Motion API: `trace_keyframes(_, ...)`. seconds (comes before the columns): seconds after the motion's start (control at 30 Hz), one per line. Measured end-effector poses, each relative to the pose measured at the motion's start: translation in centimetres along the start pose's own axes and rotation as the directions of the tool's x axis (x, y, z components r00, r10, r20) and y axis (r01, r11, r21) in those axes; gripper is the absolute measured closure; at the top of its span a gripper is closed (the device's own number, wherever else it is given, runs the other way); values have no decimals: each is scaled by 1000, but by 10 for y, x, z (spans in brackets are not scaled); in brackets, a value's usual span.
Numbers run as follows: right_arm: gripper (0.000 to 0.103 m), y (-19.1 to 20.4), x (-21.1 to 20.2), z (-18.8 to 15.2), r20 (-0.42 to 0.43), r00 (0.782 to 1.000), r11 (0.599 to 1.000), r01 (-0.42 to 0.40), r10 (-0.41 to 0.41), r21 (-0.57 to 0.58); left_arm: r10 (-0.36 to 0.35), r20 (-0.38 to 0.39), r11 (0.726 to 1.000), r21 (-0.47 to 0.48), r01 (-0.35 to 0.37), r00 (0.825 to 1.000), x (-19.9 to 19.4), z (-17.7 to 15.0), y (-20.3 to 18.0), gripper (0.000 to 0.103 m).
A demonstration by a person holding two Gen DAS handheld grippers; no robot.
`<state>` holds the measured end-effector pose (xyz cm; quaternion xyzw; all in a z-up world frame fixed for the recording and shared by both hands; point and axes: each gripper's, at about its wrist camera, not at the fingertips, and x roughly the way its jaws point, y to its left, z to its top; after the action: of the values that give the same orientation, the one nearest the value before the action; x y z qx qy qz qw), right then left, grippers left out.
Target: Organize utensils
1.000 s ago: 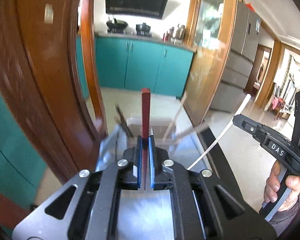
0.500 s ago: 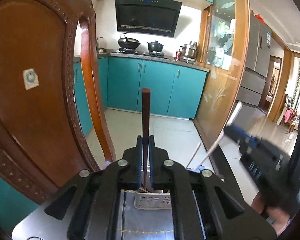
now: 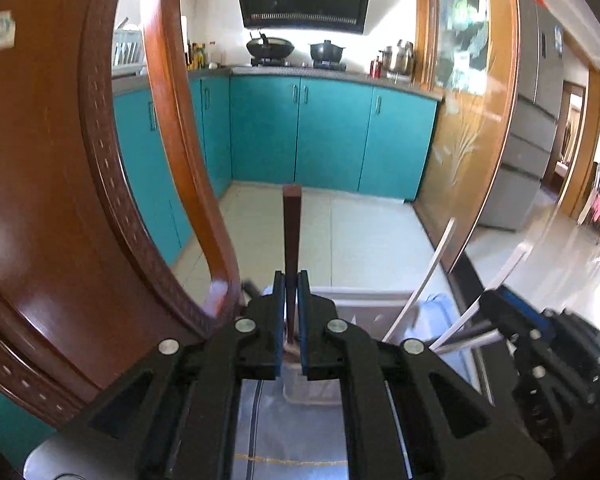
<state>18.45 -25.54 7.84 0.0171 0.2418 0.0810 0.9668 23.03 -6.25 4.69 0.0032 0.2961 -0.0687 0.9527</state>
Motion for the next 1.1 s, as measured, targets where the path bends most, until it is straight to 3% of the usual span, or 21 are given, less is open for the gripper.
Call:
trace_keyframes(0.3,93,1,-14,-5,33,999,1000,8,-8,1,4,6,999,42,-4,1000,-2,-14,-2,96)
trace_keyframes(0.37,83,2,-24,-4,62,998,1000,6,-6,-2,8,29,998,61,-9,1000,-8,-13,-6,88)
trace_keyframes(0.43,61,4,-37,-2,97,995,1000,12,-11,-5,12,50,997,76,-15,999,-18,-18,-9,79)
trace_keyframes(0.53,37,7,-68,-2,181,983,1000,-1,2,-5,16,86,995,102,-25,996,-39,-27,-11,71)
trace_keyframes(0.67,19,9,-118,-9,295,955,1000,20,-13,-22,12,114,995,93,-23,993,-66,-45,-7,54)
trace_keyframes(0.73,10,5,-139,-18,337,941,999,29,-23,-12,4,113,998,63,-11,994,-81,-58,-2,53)
trace_keyframes(0.9,4,-6,-170,-49,361,931,998,54,-64,36,-5,124,1000,-8,6,992,-117,-88,12,42)
trace_keyframes(1.1,4,3,-184,-84,262,958,990,134,-120,-39,20,111,1000,-1,-20,994,-137,-114,14,34)
